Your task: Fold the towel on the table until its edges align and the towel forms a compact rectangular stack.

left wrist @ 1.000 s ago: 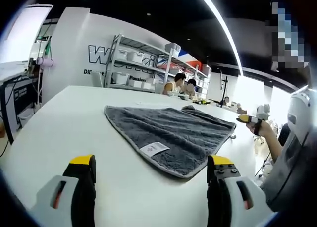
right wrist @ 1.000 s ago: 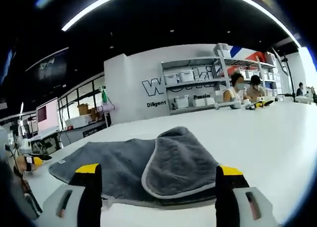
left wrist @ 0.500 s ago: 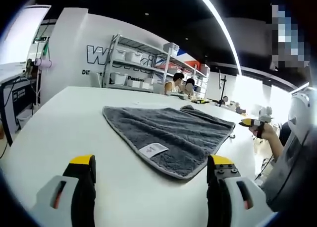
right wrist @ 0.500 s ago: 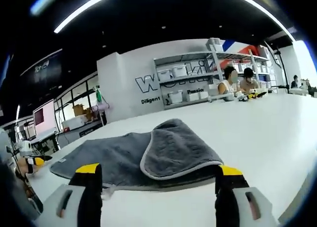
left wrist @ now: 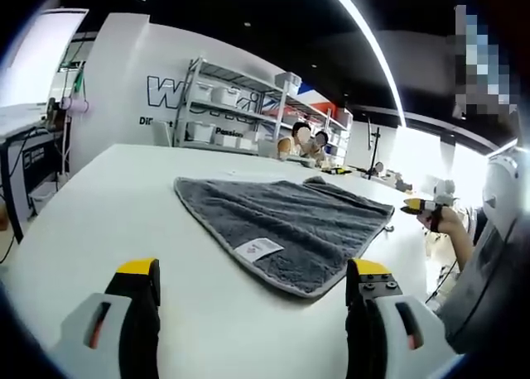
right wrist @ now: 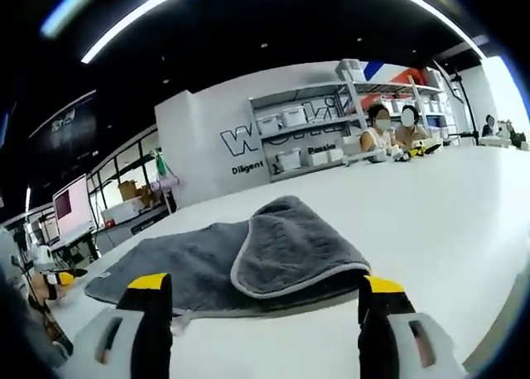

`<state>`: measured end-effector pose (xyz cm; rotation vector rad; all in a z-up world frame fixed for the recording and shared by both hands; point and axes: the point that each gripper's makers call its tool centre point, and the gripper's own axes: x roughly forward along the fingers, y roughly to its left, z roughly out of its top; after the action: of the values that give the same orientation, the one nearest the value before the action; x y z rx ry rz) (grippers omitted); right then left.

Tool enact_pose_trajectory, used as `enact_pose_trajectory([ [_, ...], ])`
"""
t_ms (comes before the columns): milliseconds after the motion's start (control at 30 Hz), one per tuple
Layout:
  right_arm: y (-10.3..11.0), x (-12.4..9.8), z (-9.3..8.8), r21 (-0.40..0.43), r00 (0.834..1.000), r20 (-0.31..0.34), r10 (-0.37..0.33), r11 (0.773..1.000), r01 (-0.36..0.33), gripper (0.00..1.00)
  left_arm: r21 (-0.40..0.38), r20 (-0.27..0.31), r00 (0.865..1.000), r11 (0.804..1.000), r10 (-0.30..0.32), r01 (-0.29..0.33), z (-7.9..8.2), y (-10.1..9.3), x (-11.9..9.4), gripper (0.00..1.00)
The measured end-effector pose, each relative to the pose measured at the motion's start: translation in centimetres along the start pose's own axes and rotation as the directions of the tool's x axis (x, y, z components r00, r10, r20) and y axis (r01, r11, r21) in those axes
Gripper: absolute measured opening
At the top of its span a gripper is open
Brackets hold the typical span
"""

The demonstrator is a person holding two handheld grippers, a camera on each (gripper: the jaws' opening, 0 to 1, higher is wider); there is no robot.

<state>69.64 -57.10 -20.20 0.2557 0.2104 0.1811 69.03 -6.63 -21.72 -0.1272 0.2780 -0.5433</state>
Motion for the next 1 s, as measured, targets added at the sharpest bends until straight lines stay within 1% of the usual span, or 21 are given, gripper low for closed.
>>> enact_pose_trajectory([
  [100, -0.3, 0.0, -0.2, 0.007, 1.000, -0.010, -0.018, 1.000, 0.018, 0.97, 0.001, 0.000, 1.000, 1.000, -0.003, 0.003, 0.0, -0.1, 0.1, 0.98],
  [233, -0.8, 0.1, 0.0, 0.030, 1.000, -0.002, -0.028, 0.999, 0.028, 0.96, 0.000, -0.004, 1.000, 1.000, -0.003, 0.003, -0.1, -0.1, 0.2, 0.98],
  [367, -1.2, 0.4, 0.6, 0.083, 0.999, 0.025, -0.024, 0.996, 0.022, 0.96, 0.002, -0.005, 1.000, 1.000, -0.002, 0.002, 0.0, -0.1, 0.2, 0.98],
  [533, -1.4, 0.9, 0.9, 0.128, 0.999, 0.035, -0.019, 0.992, 0.014, 0.95, 0.002, -0.003, 1.000, 1.000, 0.004, -0.004, 0.1, 0.1, 0.1, 0.98],
  [667, -1.9, 1.4, 0.7, 0.168, 0.999, 0.032, -0.023, 0.986, 0.018, 0.93, 0.002, -0.005, 1.000, 1.000, 0.007, -0.007, 0.0, 0.2, 0.0, 0.98],
  [800, -2.0, 1.7, 0.5, 0.215, 0.999, 0.040, -0.015, 0.977, 0.006, 0.92, 0.001, -0.004, 1.000, 1.000, 0.011, -0.011, 0.0, 0.2, -0.1, 0.98],
  [1000, -2.3, 1.8, 0.6, 0.251, 0.998, 0.056, -0.020, 0.968, 0.006, 0.89, 0.001, -0.004, 1.000, 1.000, 0.013, -0.013, 0.0, 0.3, -0.1, 0.98],
])
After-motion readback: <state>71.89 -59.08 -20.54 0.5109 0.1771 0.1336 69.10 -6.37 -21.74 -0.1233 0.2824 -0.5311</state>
